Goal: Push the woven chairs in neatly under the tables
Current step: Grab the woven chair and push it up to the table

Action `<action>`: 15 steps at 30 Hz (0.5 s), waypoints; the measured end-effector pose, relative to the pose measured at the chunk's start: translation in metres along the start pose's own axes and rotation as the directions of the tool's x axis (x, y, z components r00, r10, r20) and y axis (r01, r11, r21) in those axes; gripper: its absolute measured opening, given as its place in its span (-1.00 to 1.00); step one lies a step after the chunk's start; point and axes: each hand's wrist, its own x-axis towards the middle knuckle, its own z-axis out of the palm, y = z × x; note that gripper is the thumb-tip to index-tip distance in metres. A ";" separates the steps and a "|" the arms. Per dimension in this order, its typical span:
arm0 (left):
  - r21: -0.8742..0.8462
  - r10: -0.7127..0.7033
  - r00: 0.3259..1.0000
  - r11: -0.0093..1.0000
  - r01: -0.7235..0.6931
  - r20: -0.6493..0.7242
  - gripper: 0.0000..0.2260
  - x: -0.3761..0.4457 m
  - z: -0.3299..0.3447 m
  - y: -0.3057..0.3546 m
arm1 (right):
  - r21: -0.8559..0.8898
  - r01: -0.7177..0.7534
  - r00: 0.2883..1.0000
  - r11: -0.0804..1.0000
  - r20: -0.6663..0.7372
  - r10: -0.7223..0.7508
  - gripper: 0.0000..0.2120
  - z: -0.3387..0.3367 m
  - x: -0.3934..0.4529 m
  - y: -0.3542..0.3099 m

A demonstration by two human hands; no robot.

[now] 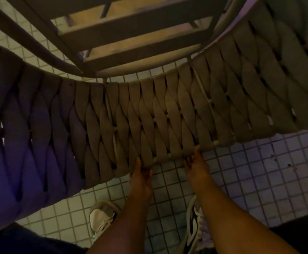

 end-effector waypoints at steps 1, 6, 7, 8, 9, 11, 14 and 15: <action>-0.004 0.000 1.000 1.000 0.000 -0.008 -0.58 -0.003 -0.001 0.001 | -0.015 0.008 1.000 1.000 -0.020 -0.009 -0.57 -0.002 -0.003 -0.002; 0.056 0.008 1.000 0.998 -0.009 0.014 -0.59 -0.014 -0.004 0.005 | 0.071 0.079 0.985 0.994 0.151 -0.089 -0.53 0.002 -0.012 -0.022; 0.076 0.012 1.000 0.997 -0.013 0.014 -0.58 -0.014 -0.001 0.007 | 0.083 0.073 0.973 0.994 0.212 -0.089 -0.51 0.006 -0.011 -0.024; 0.090 0.013 1.000 0.996 -0.014 0.013 -0.58 -0.016 0.002 0.008 | 0.090 0.071 0.962 0.993 0.258 -0.092 -0.50 0.008 -0.010 -0.027; 0.095 0.013 1.000 0.995 -0.014 0.010 -0.58 -0.020 0.002 0.011 | 0.085 0.071 0.954 0.994 0.286 -0.093 -0.50 0.009 -0.014 -0.027; 0.103 0.010 1.000 0.995 -0.010 0.001 -0.58 -0.034 0.000 0.017 | 0.076 0.079 0.947 0.994 0.306 -0.099 -0.49 0.007 -0.028 -0.030; 0.137 0.010 1.000 0.991 -0.007 -0.026 -0.58 -0.069 -0.001 0.035 | 0.048 0.049 0.969 0.998 0.239 -0.059 -0.44 0.006 -0.067 -0.039; 0.144 0.020 0.999 0.989 -0.015 -0.034 -0.57 -0.084 0.001 0.042 | 0.048 0.048 0.977 0.998 0.206 -0.057 -0.42 0.007 -0.083 -0.044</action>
